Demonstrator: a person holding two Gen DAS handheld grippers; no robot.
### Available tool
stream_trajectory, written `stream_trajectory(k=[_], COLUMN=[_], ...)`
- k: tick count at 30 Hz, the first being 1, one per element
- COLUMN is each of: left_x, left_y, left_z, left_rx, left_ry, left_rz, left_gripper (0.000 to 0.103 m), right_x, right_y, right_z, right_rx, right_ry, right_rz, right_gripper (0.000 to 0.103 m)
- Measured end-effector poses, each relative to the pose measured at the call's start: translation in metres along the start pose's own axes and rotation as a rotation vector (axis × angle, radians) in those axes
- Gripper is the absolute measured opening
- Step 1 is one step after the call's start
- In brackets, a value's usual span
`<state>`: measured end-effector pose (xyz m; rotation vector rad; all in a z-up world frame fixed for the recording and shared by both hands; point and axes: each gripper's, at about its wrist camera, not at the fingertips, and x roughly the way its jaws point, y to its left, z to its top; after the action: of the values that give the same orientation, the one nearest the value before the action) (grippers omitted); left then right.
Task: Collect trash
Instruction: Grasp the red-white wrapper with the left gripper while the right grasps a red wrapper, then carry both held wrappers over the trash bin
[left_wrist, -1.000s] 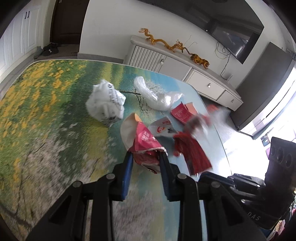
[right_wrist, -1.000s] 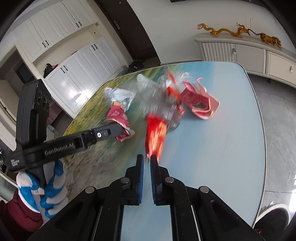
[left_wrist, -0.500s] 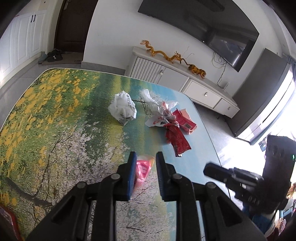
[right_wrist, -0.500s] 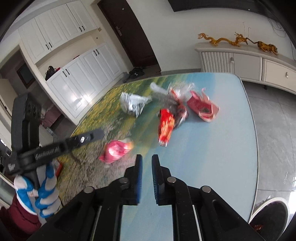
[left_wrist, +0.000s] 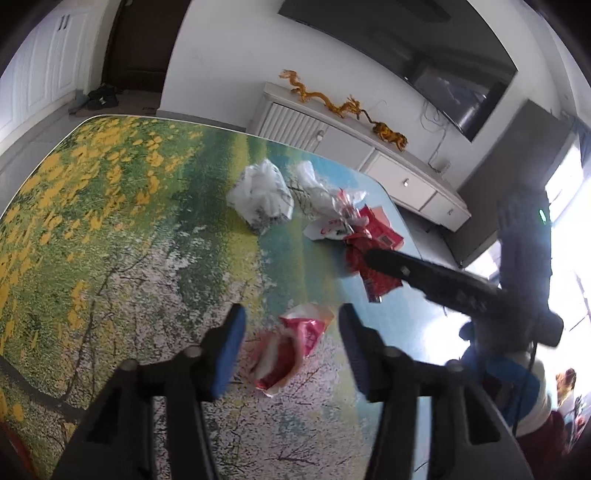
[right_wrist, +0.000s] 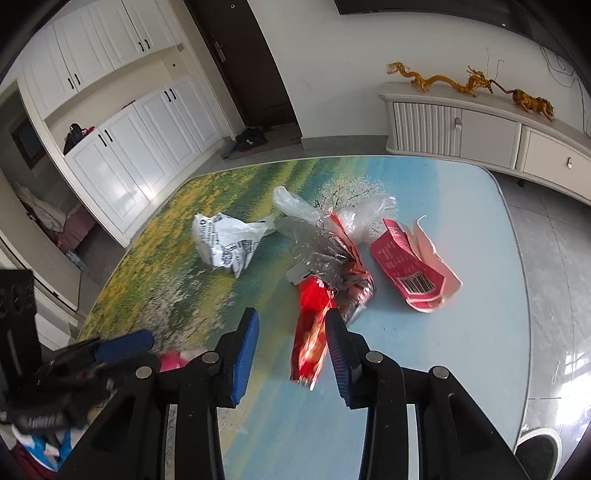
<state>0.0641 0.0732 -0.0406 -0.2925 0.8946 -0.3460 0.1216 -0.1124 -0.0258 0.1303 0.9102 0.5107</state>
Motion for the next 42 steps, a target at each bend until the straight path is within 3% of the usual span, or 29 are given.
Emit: stream_trajectory(k=[4, 8, 9, 10, 13, 20, 31, 42], left_x=[0.014, 0.024, 0.026, 0.026, 0.029, 0.021, -0.019, -0.042], left_y=[-0.009, -0.012, -0.014, -0.015, -0.018, -0.017, -0.017, -0.078], left_z=[-0.005, -0.01, -0.012, -0.013, -0.017, -0.022, -0.023, -0.01], left_rx=[0.052, 0.075, 0.086, 0.094, 0.105, 0.08, 0.047, 0.093], left_ry=[0.035, 0.056, 0.061, 0.06, 0.076, 0.051, -0.008, -0.025], left_rz=[0.022, 0.04, 0.046, 0.052, 0.051, 0.042, -0.003, -0.127], left_gripper=[0.054, 0.053, 0.053, 0.051, 0.03, 0.023, 0.023, 0.023], right_x=[0.012, 0.017, 0.016, 0.015, 0.009, -0.019, -0.102, -0.21], right_y=[-0.005, -0.008, -0.008, -0.007, -0.002, 0.012, -0.001, -0.067], right_z=[0.0, 0.0, -0.001, -0.001, -0.002, -0.004, -0.036, -0.107], right_rx=[0.009, 0.009, 0.005, 0.002, -0.014, -0.027, 0.046, 0.206], right_ry=[0.028, 0.05, 0.047, 0.045, 0.027, -0.026, -0.152, -0.285], right_rz=[-0.004, 0.004, 0.009, 0.013, 0.027, 0.074, 0.063, -0.099], right_gripper=[0.034, 0.012, 0.01, 0.01, 0.009, 0.009, 0.009, 0.009])
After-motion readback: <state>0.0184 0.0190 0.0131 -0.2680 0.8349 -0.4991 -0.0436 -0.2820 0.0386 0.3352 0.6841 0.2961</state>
